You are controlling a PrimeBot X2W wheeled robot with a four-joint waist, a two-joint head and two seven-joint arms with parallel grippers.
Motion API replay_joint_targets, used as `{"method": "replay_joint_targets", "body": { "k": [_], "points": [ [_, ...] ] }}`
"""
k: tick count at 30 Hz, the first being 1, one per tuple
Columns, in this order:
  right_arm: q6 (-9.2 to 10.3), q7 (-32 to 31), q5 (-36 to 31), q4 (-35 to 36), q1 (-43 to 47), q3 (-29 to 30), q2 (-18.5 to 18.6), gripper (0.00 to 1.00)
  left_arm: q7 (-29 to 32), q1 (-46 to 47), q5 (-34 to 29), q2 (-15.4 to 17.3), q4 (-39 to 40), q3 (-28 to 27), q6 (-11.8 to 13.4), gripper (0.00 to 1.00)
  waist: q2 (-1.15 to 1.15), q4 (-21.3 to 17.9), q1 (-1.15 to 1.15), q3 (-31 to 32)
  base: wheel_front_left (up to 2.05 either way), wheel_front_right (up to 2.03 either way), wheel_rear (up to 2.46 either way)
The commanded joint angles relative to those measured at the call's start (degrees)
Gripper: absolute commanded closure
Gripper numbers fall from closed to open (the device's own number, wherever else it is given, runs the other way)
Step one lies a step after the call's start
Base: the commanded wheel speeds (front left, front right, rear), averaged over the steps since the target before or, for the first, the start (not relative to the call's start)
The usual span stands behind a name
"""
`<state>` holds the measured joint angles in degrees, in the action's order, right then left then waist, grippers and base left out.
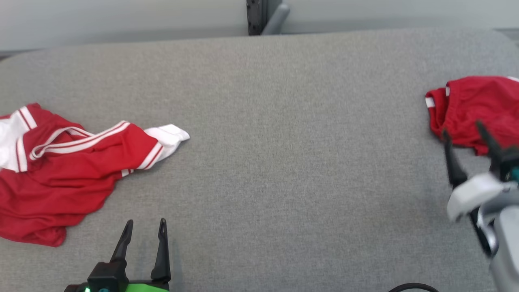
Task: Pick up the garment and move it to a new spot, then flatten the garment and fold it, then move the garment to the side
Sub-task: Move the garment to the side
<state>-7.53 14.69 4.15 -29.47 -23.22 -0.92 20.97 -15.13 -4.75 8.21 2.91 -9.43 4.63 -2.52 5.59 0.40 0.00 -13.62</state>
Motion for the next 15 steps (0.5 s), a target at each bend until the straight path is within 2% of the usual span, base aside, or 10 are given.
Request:
{"method": "replay_joint_targets", "body": {
  "k": [1,7,15],
  "points": [
    [0.08,0.38,0.48,3.15,5.33,0.23,-1.09,0.0,-0.01,-1.32,0.46,0.04,-0.48,-0.44,-0.08,0.0,-0.01,2.13,0.0,6.24,0.0,0.0,0.0],
    [0.08,0.39,-0.6,14.56,19.53,2.48,-6.62,0.0,-0.01,-1.62,0.37,0.05,-2.16,-0.8,-1.11,0.0,-0.01,3.94,0.0,8.6,0.0,0.0,0.0],
    [0.08,0.4,-3.53,20.14,29.23,4.09,-13.61,0.0,-0.01,-1.9,0.94,0.04,-2.64,-1.23,-1.84,0.0,-0.01,4.88,0.0,10.91,0.0,0.0,0.0]
  ]
}}
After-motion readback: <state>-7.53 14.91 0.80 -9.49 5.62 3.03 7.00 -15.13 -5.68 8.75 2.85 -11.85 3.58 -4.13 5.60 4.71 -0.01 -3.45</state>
